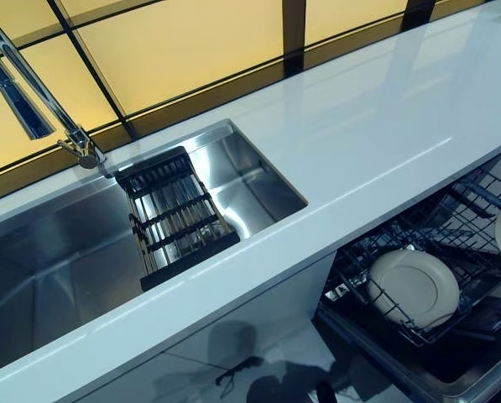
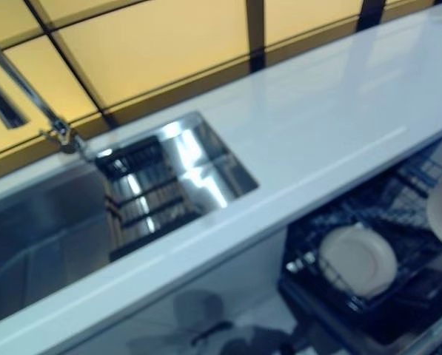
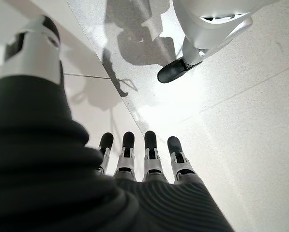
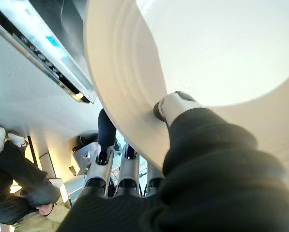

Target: Take plates into dishwasher

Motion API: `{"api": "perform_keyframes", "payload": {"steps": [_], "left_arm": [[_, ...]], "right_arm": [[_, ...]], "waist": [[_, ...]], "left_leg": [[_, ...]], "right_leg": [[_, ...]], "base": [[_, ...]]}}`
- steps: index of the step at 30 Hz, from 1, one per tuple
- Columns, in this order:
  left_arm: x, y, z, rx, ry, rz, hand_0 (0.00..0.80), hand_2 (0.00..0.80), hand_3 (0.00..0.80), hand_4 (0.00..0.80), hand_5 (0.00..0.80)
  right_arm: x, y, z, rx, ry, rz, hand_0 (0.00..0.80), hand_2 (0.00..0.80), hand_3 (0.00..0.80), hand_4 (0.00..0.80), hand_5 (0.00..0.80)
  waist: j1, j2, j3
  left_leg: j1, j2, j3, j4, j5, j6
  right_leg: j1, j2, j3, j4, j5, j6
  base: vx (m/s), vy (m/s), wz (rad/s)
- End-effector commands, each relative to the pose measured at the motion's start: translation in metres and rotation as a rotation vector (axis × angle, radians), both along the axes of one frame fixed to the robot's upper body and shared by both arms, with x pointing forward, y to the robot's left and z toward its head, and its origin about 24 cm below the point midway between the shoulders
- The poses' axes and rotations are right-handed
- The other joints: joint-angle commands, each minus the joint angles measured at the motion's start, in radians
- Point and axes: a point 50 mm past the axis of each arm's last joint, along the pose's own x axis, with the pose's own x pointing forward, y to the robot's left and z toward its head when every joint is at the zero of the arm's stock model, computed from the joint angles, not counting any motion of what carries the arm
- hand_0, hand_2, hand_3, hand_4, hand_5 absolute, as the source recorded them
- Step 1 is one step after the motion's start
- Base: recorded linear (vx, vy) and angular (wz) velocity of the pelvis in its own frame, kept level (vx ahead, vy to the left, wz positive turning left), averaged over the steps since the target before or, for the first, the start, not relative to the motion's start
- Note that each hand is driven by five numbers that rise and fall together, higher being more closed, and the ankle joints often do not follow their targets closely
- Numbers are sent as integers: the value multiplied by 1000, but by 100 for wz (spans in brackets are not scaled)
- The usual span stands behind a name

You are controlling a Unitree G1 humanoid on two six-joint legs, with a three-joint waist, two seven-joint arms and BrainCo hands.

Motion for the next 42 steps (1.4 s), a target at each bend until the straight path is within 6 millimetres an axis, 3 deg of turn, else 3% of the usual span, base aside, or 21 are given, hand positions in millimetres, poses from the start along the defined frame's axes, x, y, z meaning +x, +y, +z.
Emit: {"api": "perform_keyframes", "payload": {"steps": [1, 34, 42], "left_arm": [[0, 22, 6, 43, 4, 25, 0, 0, 0, 0, 0], [5, -1, 3, -52, -46, 18, 0, 0, 0, 0, 0], [7, -7, 2, -69, -52, -1, 0, 0, 0, 0, 0]], "right_arm": [[19, 10, 21, -56, -69, 33, 800, 800, 800, 800, 800], [60, 45, 29, -148, -57, 123, 800, 800, 800, 800, 800], [69, 56, 7, -124, -36, 156, 800, 800, 800, 800, 800]], "waist": [[20, -107, -13], [23, 21, 36], [27, 30, 33]], "left_leg": [[37, 20, -36, -4, -39, -25], [-9, 2, -41, -4, -7, -45], [-7, 1, -40, -4, -5, -43]], "right_leg": [[-17, -49, -36, 29, 31, 71], [-70, -86, -69, 45, 27, 62], [-61, -91, -76, 42, 28, 64]], "base": [[-34, 2, -3], [-11, 1, 0], [0, 0, 0]]}}
